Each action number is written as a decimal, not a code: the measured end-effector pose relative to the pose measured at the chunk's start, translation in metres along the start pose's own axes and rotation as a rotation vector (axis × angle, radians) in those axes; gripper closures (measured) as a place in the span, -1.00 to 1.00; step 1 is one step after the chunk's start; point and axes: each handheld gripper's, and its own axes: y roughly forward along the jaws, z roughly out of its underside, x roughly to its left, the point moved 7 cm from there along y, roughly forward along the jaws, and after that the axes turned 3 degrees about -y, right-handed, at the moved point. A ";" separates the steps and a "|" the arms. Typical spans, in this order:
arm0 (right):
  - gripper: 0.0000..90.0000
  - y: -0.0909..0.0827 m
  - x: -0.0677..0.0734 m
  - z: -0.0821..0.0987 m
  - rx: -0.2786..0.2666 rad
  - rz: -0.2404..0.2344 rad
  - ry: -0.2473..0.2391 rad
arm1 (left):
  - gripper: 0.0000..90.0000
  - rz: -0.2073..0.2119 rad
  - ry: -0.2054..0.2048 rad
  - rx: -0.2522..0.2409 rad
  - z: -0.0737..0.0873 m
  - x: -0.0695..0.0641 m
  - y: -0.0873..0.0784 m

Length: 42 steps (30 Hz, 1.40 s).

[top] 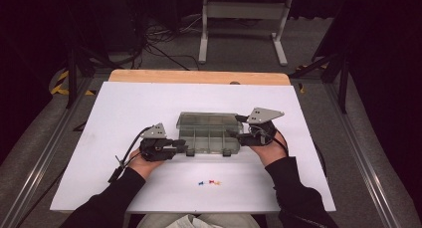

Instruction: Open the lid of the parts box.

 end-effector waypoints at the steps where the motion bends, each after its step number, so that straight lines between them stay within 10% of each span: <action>1: -0.10 0.000 0.000 -0.001 -0.004 -0.003 0.004 | 0.57 0.006 0.003 0.002 0.000 0.001 0.000; 42: 0.14 0.006 -0.062 -0.047 -0.123 0.063 0.107 | 0.59 0.000 -0.005 0.014 0.001 -0.002 0.001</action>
